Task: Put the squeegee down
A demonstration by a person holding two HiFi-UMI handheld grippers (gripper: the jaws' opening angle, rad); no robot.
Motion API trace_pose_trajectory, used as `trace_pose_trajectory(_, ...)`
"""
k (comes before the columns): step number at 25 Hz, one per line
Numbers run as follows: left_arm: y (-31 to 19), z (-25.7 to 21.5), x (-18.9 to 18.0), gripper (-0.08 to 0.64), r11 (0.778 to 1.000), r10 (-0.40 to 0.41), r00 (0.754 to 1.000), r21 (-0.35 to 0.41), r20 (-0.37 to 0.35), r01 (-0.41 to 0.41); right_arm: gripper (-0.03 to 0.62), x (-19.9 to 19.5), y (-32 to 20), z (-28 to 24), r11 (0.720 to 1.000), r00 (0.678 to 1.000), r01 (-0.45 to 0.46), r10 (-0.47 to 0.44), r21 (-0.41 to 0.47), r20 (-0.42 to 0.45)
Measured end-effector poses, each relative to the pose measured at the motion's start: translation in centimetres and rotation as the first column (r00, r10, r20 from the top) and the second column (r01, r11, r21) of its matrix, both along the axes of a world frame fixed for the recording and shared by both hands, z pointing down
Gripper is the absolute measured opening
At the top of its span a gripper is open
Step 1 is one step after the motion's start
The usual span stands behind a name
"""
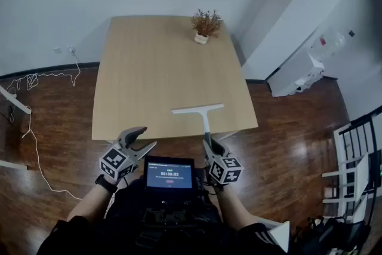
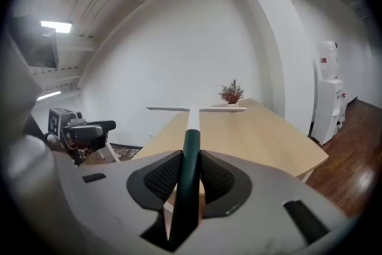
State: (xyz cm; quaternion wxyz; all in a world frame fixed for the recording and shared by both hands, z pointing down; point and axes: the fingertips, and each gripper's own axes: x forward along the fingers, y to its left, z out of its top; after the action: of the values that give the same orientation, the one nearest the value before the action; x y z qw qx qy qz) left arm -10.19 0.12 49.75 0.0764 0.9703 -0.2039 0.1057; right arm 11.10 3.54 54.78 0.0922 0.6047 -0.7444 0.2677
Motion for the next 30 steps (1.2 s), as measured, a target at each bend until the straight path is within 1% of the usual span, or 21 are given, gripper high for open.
trace_pose_trajectory(7,-1.1,0.3,-0.7,0.233,0.999,0.036,0.999,0.004,0.015,-0.036,0.115,0.4,-1.6,-0.5,0.999,0.997,-0.040,0.042,0.033,-0.057)
trace_pose_trajectory(11,-1.9,0.9,-0.4,0.235,0.999,0.044,0.999,-0.011,0.028,-0.044,0.115,1.7,-2.8,0.1,0.998,0.995,-0.055,0.057,0.021,-0.082)
trace_pose_trajectory(14,-3.2,1.2,1.1,0.235,0.999,0.049,0.998,-0.027,0.035,-0.048,0.115,3.6,-4.5,1.6,0.998,0.994,-0.059,0.059,-0.005,-0.095)
trace_pose_trajectory(17,-5.0,1.3,2.9,0.247,0.998,0.013,0.999,-0.064,0.031,-0.011,0.115,5.6,-7.1,4.0,0.998,0.994,-0.054,0.050,-0.036,-0.094)
trace_pose_trajectory(20,-6.8,2.6,4.6,0.247,0.998,0.007,0.999,-0.069,0.052,-0.003,0.115,7.8,-10.3,6.4,0.997,0.994,-0.041,0.035,-0.059,-0.103)
trace_pose_trajectory(25,-11.0,2.8,8.2,0.247,0.993,-0.045,0.996,-0.106,0.072,0.053,0.115,11.2,-16.6,10.5,0.996,0.986,0.012,-0.026,-0.086,-0.163)
trace_pose_trajectory(30,-14.0,3.4,11.2,0.247,0.988,-0.078,0.993,-0.127,0.094,0.090,0.115,13.4,-21.2,15.5,0.988,0.977,0.062,-0.088,-0.139,-0.192)
